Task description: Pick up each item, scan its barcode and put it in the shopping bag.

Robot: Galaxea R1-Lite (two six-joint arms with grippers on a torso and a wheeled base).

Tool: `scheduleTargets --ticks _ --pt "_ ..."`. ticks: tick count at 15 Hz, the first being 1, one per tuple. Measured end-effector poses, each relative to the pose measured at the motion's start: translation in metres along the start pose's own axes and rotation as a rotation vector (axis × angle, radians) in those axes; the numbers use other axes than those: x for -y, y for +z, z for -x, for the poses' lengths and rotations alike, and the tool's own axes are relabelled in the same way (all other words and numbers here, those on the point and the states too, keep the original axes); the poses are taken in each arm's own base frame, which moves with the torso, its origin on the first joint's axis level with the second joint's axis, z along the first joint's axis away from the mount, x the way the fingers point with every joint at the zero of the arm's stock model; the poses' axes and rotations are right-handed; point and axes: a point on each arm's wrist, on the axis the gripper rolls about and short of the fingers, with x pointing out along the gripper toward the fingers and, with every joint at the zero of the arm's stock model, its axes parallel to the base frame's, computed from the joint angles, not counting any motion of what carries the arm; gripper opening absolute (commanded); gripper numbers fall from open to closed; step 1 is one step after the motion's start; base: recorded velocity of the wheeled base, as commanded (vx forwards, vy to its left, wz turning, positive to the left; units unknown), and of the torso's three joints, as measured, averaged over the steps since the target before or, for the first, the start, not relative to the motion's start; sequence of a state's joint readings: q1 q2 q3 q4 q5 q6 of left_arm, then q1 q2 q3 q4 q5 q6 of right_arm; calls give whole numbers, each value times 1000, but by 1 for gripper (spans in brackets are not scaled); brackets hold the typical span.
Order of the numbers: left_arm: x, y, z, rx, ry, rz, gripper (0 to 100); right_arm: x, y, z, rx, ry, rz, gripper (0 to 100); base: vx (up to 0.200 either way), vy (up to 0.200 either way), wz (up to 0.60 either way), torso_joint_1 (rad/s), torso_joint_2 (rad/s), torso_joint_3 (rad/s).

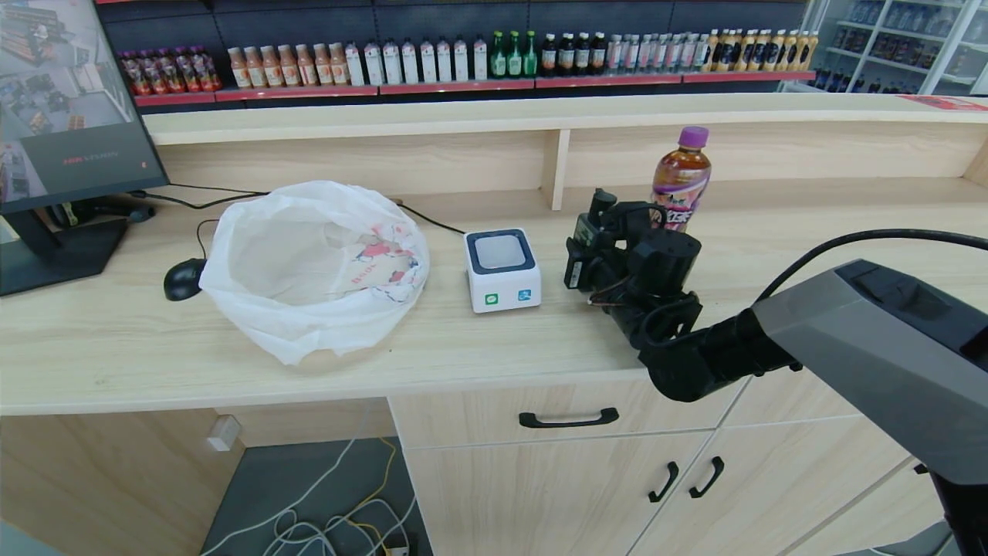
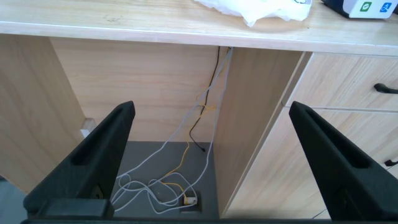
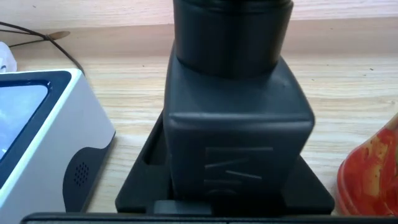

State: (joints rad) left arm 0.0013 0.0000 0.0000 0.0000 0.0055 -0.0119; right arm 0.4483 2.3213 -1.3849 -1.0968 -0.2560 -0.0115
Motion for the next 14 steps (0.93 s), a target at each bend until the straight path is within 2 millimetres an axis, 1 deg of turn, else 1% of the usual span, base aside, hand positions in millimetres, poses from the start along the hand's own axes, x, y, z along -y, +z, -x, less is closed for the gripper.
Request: scheduleTargets --ticks 6,9,11,13,14 --pt "0 0 0 0 0 0 100 0 14 3 30 3 7 0 0 0 0 0 0 0" --pt "0 0 0 0 0 0 100 0 27 10 56 20 14 0 0 0 0 0 0 0" --pt "0 0 0 0 0 0 100 -1 37 21 69 32 15 0 0 0 0 0 0 0" --pt "0 0 0 0 0 0 100 -2 46 39 56 46 16 0 0 0 0 0 0 0" --pt "0 0 0 0 0 0 100 -1 50 52 38 55 20 0 0 0 0 0 0 0"
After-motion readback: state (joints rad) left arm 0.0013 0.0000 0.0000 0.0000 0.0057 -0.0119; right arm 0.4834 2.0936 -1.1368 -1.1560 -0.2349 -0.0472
